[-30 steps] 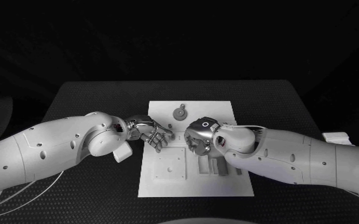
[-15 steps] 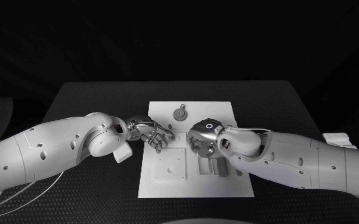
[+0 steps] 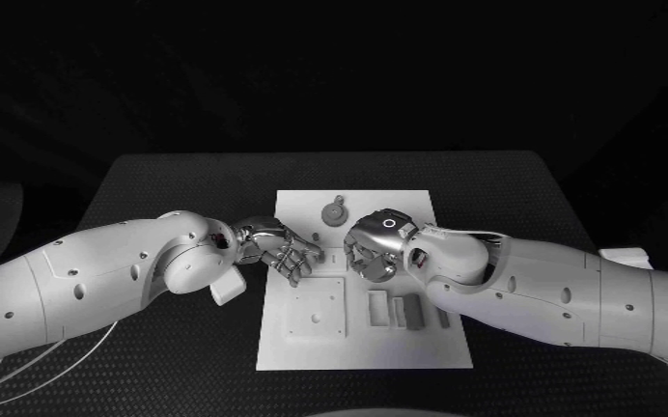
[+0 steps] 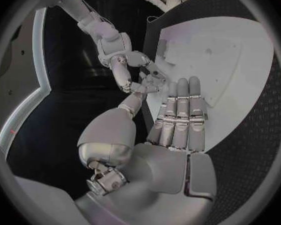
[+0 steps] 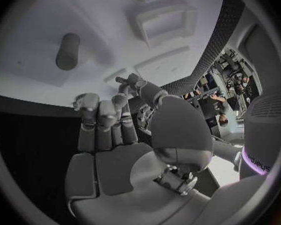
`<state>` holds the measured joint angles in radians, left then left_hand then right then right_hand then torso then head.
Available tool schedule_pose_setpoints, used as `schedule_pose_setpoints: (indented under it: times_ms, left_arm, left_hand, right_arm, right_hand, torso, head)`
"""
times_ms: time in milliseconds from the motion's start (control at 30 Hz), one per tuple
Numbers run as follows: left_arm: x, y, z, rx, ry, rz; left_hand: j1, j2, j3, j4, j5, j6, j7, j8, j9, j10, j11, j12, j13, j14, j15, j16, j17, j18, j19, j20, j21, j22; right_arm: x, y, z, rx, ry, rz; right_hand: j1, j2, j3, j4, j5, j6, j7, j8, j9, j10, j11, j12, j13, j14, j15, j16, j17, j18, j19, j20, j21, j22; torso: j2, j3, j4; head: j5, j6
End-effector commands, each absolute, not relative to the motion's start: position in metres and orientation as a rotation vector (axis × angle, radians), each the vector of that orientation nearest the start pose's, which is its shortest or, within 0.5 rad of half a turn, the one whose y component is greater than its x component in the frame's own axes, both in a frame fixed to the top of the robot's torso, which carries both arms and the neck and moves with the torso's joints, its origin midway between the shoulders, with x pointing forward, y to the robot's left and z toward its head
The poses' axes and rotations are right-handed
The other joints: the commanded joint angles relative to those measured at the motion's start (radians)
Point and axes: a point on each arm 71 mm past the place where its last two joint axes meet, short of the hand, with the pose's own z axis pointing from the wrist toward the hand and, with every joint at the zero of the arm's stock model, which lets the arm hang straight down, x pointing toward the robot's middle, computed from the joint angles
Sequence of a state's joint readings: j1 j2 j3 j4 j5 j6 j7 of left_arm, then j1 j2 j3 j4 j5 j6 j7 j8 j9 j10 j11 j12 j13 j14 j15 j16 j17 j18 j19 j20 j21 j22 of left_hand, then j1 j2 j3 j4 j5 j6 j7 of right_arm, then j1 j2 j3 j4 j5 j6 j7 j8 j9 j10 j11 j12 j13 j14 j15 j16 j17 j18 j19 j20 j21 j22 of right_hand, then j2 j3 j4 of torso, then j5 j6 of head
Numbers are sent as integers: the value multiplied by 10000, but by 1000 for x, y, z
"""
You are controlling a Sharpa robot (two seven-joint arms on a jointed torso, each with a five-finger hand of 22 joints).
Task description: Assemble the parts on the task board
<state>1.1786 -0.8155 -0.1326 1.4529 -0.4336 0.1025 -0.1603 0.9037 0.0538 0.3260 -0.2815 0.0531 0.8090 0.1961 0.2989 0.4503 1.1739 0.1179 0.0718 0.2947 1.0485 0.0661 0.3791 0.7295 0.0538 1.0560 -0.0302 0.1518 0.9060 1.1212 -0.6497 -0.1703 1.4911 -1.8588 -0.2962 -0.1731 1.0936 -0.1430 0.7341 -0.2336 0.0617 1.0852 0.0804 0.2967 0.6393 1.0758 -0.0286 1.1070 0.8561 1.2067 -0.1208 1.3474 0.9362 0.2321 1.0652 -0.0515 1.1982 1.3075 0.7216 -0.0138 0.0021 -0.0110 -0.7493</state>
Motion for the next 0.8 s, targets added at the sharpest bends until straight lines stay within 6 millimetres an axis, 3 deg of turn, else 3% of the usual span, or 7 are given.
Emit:
schedule_pose_setpoints:
  times_ms: [33,367,800]
  left_arm:
    - [459,198,-261,-7543,23489,-11335]
    - [457,192,-260,-7774,23254,-11051]
    - [458,185,-259,-8044,22825,-10946]
  left_hand:
    - [-7,-125,-37,-11,-22,7,-10,30,-18,40,-36,13,18,65,21,-45,18,189,-18,0,10,-10]
    - [-396,-446,-104,155,-33,-96,28,-11,-62,18,-31,3,25,74,19,-114,76,205,-17,-5,-1,-34]
    - [-509,-528,-39,225,-37,-263,68,-82,-103,-6,-23,-5,30,87,16,-151,121,216,-9,-5,-6,-48]
  right_arm:
    - [440,-106,-257,-6198,16340,5850]
    - [436,-97,-236,-5841,15927,6349]
    - [429,-84,-220,-5724,15585,6872]
  right_hand:
    - [-64,4,-27,-49,58,55,-17,54,60,47,-4,-24,-16,75,-32,31,0,297,66,10,19,154]
    - [-75,-23,-20,-43,60,55,-24,54,66,54,-10,-32,-20,84,-38,23,-2,297,76,5,19,151]
    - [-75,-47,-8,-40,63,53,-28,53,70,58,-15,-41,-24,92,-45,15,-4,297,84,-3,18,149]
  torso:
    - [0,0,-2]
    - [-2,-7,-4]
    - [1,-11,11]
  head:
    - [2,7]
    - [30,82]
    - [61,132]
